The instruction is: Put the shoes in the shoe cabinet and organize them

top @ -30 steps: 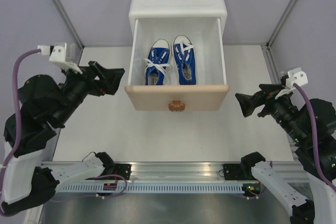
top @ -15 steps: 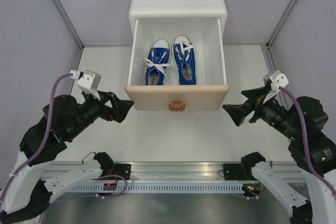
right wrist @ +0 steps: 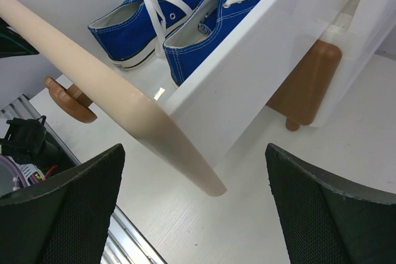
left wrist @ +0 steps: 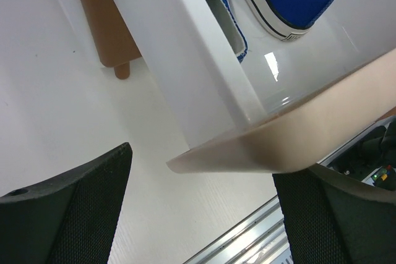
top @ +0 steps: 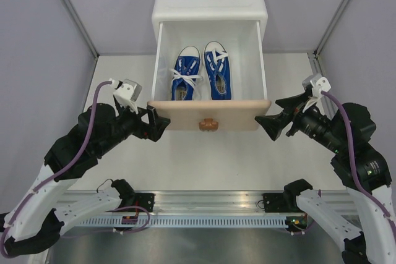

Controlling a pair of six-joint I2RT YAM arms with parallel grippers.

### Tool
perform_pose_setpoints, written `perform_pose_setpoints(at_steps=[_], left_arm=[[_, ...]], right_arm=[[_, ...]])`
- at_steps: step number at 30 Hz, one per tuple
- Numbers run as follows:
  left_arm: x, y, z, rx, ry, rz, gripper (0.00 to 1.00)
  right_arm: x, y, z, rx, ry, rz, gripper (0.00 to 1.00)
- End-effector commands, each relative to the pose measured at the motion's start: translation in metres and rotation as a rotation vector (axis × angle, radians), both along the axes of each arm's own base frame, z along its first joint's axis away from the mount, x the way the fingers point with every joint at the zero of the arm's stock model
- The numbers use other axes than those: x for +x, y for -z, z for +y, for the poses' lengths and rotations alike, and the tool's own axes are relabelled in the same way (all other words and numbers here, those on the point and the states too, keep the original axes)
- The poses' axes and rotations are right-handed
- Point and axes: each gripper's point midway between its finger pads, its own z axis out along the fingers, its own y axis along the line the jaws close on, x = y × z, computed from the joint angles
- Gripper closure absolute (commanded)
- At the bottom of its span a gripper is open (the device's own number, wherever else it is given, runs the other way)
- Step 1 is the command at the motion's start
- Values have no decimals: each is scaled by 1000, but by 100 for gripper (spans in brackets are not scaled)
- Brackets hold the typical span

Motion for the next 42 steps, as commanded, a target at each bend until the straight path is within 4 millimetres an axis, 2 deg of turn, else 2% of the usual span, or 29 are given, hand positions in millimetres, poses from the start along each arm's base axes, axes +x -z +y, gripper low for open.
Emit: perform_pose_setpoints(at_steps=[1,7,12,16,28,32,37,41,42], left_arm=[[14,-21,-2,-51,-43,-75,6],[29,-35,-10,-76,-74,-105,7],[42,-42,-16,-99,-113,-113,7],[56,-51,-10,-116,-199,-140,7],[103,-65,-11,-95,-380,-223,6],[110,-76,-22,-128,-366,-243,6],[121,-76,-29,-109,-369,-266,5],[139,-75,-26,-98,-422,-266,4],[145,-70,-26,-86,-440,-253,2]], right_arm=[[11,-19,5,41,0,-55,2],[31,-23,1,31,68,-65,2],[39,-33,-5,52,120,-94,2],[48,-38,-10,55,168,-111,2],[101,-47,-23,98,355,-146,2],[113,-54,-24,108,384,-161,2],[132,-65,-34,109,474,-201,2],[155,-62,-33,98,512,-201,2],[158,-62,-32,101,516,-202,2]])
